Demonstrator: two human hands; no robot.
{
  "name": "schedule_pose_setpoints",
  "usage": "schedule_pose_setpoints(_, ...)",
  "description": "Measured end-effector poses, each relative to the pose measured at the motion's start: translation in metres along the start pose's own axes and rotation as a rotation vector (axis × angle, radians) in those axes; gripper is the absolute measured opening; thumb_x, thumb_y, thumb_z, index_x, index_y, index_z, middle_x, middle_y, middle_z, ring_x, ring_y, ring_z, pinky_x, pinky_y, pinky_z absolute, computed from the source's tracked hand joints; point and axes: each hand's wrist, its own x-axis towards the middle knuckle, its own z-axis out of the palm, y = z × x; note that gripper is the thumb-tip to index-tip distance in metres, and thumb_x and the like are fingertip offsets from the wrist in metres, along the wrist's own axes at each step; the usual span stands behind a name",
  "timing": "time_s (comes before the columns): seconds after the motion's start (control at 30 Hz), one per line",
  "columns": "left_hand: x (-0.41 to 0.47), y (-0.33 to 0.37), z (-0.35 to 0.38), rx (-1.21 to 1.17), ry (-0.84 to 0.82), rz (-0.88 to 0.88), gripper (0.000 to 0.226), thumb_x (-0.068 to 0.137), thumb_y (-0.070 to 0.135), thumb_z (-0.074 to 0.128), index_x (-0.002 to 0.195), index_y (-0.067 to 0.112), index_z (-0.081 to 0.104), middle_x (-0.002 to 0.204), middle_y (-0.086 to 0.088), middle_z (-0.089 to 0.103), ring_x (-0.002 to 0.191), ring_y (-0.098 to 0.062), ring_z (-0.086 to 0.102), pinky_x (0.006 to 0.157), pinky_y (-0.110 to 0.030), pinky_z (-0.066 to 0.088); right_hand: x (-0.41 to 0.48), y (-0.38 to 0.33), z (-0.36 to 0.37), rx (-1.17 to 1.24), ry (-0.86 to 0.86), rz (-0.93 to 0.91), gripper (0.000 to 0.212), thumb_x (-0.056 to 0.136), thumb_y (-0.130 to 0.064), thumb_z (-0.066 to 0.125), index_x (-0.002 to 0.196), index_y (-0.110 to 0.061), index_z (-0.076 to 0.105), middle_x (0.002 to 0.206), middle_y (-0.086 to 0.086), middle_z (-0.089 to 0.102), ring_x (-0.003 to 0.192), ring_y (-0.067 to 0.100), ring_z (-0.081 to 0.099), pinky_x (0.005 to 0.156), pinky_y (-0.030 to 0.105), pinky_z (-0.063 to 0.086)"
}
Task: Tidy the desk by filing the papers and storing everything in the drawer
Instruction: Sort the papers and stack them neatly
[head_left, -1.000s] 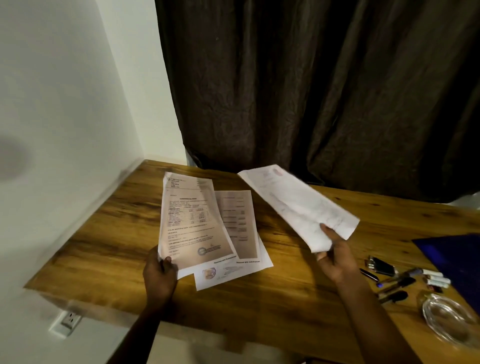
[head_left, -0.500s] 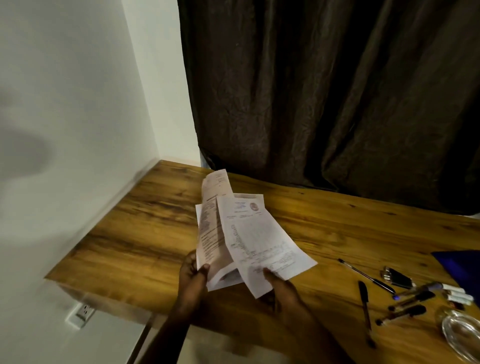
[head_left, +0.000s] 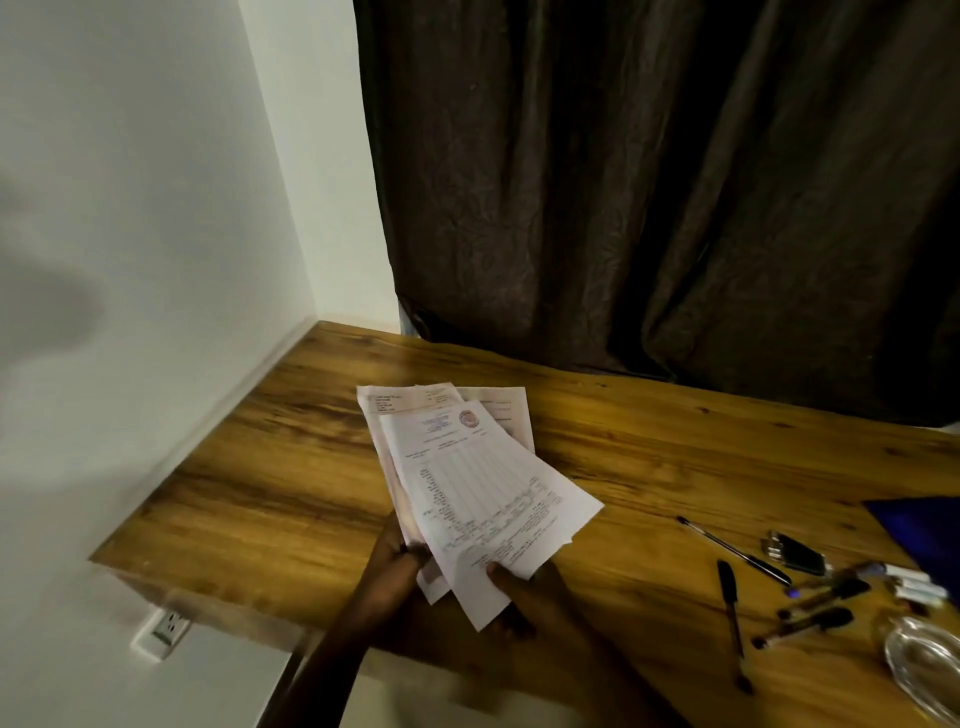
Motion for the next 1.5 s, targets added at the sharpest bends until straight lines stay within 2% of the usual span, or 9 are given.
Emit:
schedule_pose_setpoints(0.23,-0.003,0.007,0.004,-0.057,-0.018,0.005,0.036,0.090,-0.001,0.063,0.123,0.013,0.060,0.112,-0.005,0.073,0.106,-0.023,0.069,0.076,-0.030,0.059,0.009,0.004,-0.008,-0.102,-0.029,0.003,0.044,0.090,-0.027,0.067,0.128,-0.015,0.048,0.109,0.020,0.069,0.058,0.017,0.069,0.047,0.022,0.051)
schedule_pose_setpoints(0.47,-0.003,0.010,-0.004,-0.051,-0.149,-0.011,0.051,0.082,0.016,0.069,0.131,0.014,0.057,0.123,-0.009,0.068,0.114,-0.024,0.065,0.093,-0.044,0.054,0.020,0.012,-0.009,-0.095,-0.021,0.023,0.058,0.084,-0.032,0.071,0.132,-0.016,0.044,0.117,0.021,0.065,0.046,0.008,0.067,0.043,0.020,0.050)
schedule_pose_setpoints(0.63,0.003,0.015,-0.006,-0.064,-0.146,-0.098,0.076,0.047,0.020,0.069,0.117,-0.007,0.061,0.111,-0.025,0.068,0.108,-0.041,0.063,0.084,-0.039,0.055,0.015,0.010,-0.006,-0.104,-0.047,0.047,0.043,0.092,-0.026,0.066,0.128,-0.013,0.046,0.107,0.019,0.066,0.045,0.009,0.067,0.041,0.018,0.049)
schedule_pose_setpoints(0.7,0.005,0.015,-0.006,-0.130,-0.133,-0.125,0.067,0.050,0.011,0.063,0.112,-0.015,0.059,0.107,-0.031,0.067,0.103,-0.045,0.064,0.080,-0.041,0.056,0.018,0.010,-0.007,-0.191,0.048,0.039,0.043,0.090,-0.031,0.068,0.125,-0.013,0.051,0.097,0.013,0.067,0.047,0.012,0.067,0.040,0.017,0.049)
schedule_pose_setpoints(0.83,-0.003,0.023,0.003,-0.184,-0.126,-0.119,0.034,0.089,0.015,0.063,0.122,0.006,0.062,0.113,-0.014,0.072,0.104,-0.032,0.069,0.086,-0.045,0.056,0.024,0.010,-0.012,-0.496,0.129,-0.014,0.046,0.081,-0.045,0.071,0.114,-0.014,0.060,0.080,0.003,0.069,0.058,0.013,0.066,0.042,0.019,0.051)
schedule_pose_setpoints(1.0,-0.005,0.016,0.010,-0.109,-0.007,-0.118,0.029,0.090,0.007,0.066,0.118,0.006,0.063,0.108,-0.014,0.074,0.095,-0.030,0.073,0.073,-0.041,0.061,0.025,0.011,-0.011,-0.452,0.099,-0.035,0.091,0.051,-0.074,0.072,0.115,-0.009,0.062,0.088,0.014,0.074,0.059,0.019,0.070,0.049,0.029,0.058)
schedule_pose_setpoints(1.13,-0.005,0.014,0.008,-0.174,0.089,-0.154,0.026,0.089,0.009,0.066,0.115,0.003,0.064,0.105,-0.022,0.072,0.092,-0.038,0.072,0.078,-0.055,0.059,0.021,0.007,-0.001,-0.172,0.044,-0.079,0.052,0.086,-0.047,0.067,0.125,-0.021,0.043,0.108,0.009,0.069,0.060,0.011,0.069,0.045,0.017,0.050)
schedule_pose_setpoints(1.3,-0.004,0.027,-0.009,-0.270,0.341,-0.158,0.009,0.091,0.006,0.064,0.097,0.000,0.062,0.083,-0.014,0.069,0.074,-0.032,0.066,0.061,-0.034,0.053,0.031,0.004,-0.001,-0.196,0.215,-0.237,0.052,0.090,-0.050,0.054,0.132,-0.019,0.046,0.119,0.002,0.065,0.099,0.013,0.064,0.074,0.014,0.051)
schedule_pose_setpoints(1.5,0.015,0.016,-0.070,-0.189,0.550,-0.113,0.032,0.093,0.011,0.062,0.108,-0.015,0.055,0.082,-0.021,0.058,0.073,-0.028,0.054,0.065,-0.034,0.044,0.037,-0.001,-0.017,-0.262,0.342,-0.118,0.053,0.093,-0.053,0.053,0.081,-0.003,0.069,0.061,0.012,0.068,0.042,0.019,0.059,0.041,0.026,0.049)
